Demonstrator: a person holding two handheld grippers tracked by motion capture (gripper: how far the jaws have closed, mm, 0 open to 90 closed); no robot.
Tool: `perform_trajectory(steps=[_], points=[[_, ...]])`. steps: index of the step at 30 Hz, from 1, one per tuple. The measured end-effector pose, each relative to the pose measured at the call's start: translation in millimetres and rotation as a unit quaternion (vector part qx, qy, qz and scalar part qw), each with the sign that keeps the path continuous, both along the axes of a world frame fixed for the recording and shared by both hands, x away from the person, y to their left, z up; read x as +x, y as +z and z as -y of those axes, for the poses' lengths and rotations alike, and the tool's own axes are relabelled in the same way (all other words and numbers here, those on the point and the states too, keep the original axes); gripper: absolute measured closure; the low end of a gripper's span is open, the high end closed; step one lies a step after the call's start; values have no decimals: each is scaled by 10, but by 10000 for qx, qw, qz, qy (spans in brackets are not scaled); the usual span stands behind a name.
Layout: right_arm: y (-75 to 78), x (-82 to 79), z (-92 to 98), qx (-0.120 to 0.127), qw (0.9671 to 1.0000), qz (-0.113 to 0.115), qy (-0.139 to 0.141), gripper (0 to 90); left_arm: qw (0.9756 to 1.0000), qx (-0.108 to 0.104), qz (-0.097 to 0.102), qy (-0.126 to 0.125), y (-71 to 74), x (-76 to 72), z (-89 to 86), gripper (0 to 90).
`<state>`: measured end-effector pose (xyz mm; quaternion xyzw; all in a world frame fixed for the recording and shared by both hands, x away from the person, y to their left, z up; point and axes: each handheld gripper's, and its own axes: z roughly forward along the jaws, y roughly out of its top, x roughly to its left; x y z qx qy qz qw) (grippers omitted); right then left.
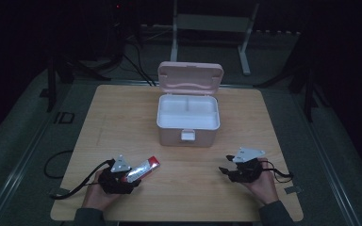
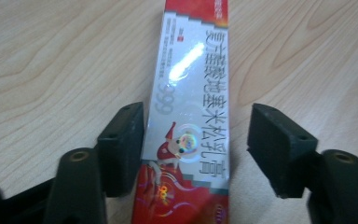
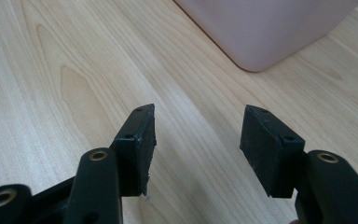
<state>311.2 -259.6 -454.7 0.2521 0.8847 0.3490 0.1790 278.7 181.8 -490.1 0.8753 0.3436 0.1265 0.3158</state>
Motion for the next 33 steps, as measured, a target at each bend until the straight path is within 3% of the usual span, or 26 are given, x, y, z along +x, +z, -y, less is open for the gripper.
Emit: perform_trajectory(steps=[3, 7, 10, 13, 19, 21, 24, 25, 27, 28, 33], points=[[13, -1, 6, 19, 10000, 18, -6, 446, 9999, -2, -87, -88, -23, 50, 22, 485], [53, -19, 31, 48, 9999, 96, -21, 448, 9997, -5, -65, -225, -16, 101, 134, 495], [68, -27, 43, 39, 9999, 108, -20, 448, 9989, 124, -44, -443, 1, 135, 306, 495], [82, -42, 56, 42, 9999, 99, -13, 446, 9967, 192, 0, -789, 18, 169, 532, 496], [99, -61, 73, 0, 10000, 95, 13, 445, 9925, -91, -72, -1216, 21, 260, 907, 497], [100, -57, 64, -14, 9999, 82, 57, 446, 9905, -148, -59, -1363, 31, 261, 999, 497], [107, -45, -7, -40, 9999, 54, 159, 437, 9857, -120, -8, -1683, 44, 240, 1172, 471], [107, -45, -7, -40, 9999, 54, 159, 437, 9862, -62, 50, -1653, 50, 233, 1198, 471], [114, -41, -66, -79, 9997, 82, 232, 430, 9885, -104, 162, -1502, 79, 216, 1193, 379], [118, -38, -90, -72, 9996, 64, 276, 421, 9894, -111, 203, -1432, 98, 204, 1161, 330], [129, -2, -336, -194, 9977, 34, 647, 383, 9931, -160, 172, -1153, 119, 79, 882, 288]])
